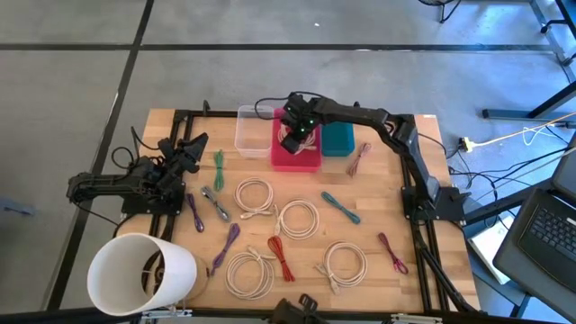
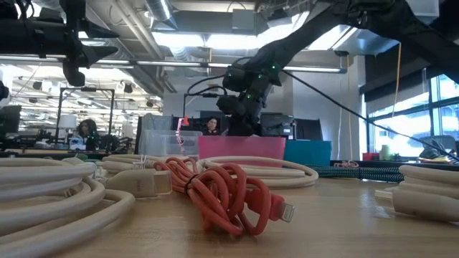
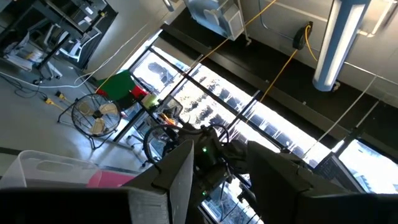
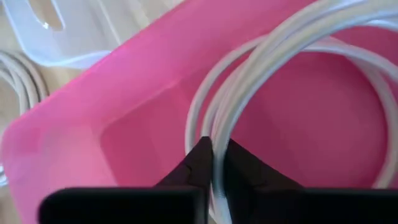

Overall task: Pick & Place USB Port
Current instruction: Put the white USB cable into the red bin

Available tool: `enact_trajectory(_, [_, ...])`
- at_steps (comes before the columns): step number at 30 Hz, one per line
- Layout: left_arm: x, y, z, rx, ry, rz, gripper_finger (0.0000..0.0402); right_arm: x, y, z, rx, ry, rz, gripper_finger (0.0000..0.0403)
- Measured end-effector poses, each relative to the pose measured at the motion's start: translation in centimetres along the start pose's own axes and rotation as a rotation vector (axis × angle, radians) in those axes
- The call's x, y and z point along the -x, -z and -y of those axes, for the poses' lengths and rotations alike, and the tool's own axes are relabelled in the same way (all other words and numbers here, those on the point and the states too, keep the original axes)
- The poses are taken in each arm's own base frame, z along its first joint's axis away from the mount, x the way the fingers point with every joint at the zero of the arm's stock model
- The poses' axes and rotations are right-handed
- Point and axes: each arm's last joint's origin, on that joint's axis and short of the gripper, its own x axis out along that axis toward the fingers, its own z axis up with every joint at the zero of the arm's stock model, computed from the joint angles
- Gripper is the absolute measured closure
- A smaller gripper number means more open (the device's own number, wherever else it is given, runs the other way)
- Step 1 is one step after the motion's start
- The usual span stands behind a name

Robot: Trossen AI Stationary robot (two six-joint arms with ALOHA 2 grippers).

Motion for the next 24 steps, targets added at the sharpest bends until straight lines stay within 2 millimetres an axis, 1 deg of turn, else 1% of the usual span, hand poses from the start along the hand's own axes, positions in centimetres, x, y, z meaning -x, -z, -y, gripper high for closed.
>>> enact_trajectory(3, [0.0, 0.0, 0.0, 0.000, 0.000, 0.000, 0.0258, 0.3, -0.1, 0.4, -0.011, -0.003, 0.009, 0.0328])
enact_trajectory(6, [0.0, 0.0, 0.0, 0.000, 0.000, 0.000, 0.0258, 0.4, -0.2, 0.4, -0.010, -0.005, 0.012, 0.0287])
enact_trajectory(10, [0.0, 0.0, 0.0, 0.000, 0.000, 0.000, 0.0258, 0.6, -0.3, 0.3, -0.020, -0.006, 0.020, 0.0248])
enact_trajectory(12, [0.0, 0.0, 0.0, 0.000, 0.000, 0.000, 0.0258, 1.5, -0.7, 0.0, -0.017, -0.017, 0.023, 0.0238])
enact_trajectory(13, [0.0, 0.0, 0.0, 0.000, 0.000, 0.000, 0.0258, 2.6, -1.0, -0.3, -0.009, -0.021, 0.038, 0.0236])
enact_trajectory(16, [0.0, 0.0, 0.0, 0.000, 0.000, 0.000, 0.0258, 6.6, -1.8, -2.4, 0.047, -0.034, 0.083, 0.0235])
enact_trajectory(18, [0.0, 0.0, 0.0, 0.000, 0.000, 0.000, 0.0258, 9.2, -1.5, -4.4, 0.086, -0.049, 0.070, 0.0237])
enact_trajectory(22, [0.0, 0.0, 0.0, 0.000, 0.000, 0.000, 0.0258, 12.8, 1.0, -8.8, 0.150, -0.154, -0.057, 0.0243])
enact_trajectory(24, [0.0, 0.0, 0.0, 0.000, -0.001, 0.001, 0.0258, 13.7, 2.6, -11.2, 0.182, -0.165, -0.143, 0.0243])
